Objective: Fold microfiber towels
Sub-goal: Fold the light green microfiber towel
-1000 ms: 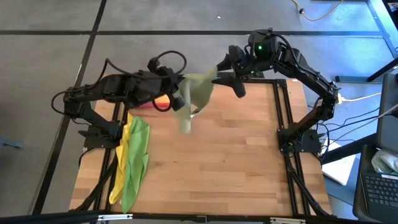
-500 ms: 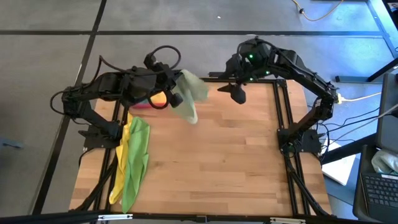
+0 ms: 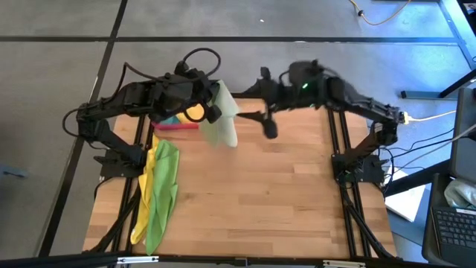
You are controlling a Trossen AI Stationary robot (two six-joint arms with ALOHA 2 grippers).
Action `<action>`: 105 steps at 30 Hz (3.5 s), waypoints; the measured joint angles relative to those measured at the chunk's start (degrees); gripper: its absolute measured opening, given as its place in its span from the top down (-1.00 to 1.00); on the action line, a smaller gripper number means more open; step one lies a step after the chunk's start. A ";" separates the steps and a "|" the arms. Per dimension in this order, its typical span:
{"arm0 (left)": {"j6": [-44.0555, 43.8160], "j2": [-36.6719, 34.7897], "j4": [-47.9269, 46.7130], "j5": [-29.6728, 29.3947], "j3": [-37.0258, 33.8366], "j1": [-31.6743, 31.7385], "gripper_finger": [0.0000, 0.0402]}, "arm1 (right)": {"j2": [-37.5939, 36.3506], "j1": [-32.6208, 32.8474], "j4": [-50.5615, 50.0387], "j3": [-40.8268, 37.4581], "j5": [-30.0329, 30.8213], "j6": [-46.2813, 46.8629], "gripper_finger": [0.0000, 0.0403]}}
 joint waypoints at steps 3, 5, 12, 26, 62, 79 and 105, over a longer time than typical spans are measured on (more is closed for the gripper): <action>-2.65 0.31 0.08 1.30 0.02 0.94 1.00 | 2.54 2.42 0.01 -0.11 10.74 -0.46 -0.23; -3.05 0.67 -0.42 2.32 0.00 1.29 1.00 | 4.33 3.52 1.29 -0.13 18.42 2.62 -0.23; -5.68 1.22 -0.43 5.44 0.00 1.55 1.00 | 7.41 4.46 6.84 -0.15 29.97 11.88 -0.23; -5.59 1.22 -3.14 9.83 0.00 1.55 1.00 | 8.17 3.95 -3.10 -0.11 33.02 13.34 -0.23; -10.60 1.22 -4.52 8.22 0.00 3.43 1.00 | 13.61 5.58 6.72 1.67 29.93 22.68 -0.23; -11.68 0.22 -4.20 7.55 0.04 2.78 1.00 | 12.52 -0.28 -5.64 1.60 31.58 12.49 -0.23; -7.04 0.12 -5.45 6.28 0.04 4.31 1.00 | 10.31 -8.08 -3.82 1.62 27.86 4.50 -0.23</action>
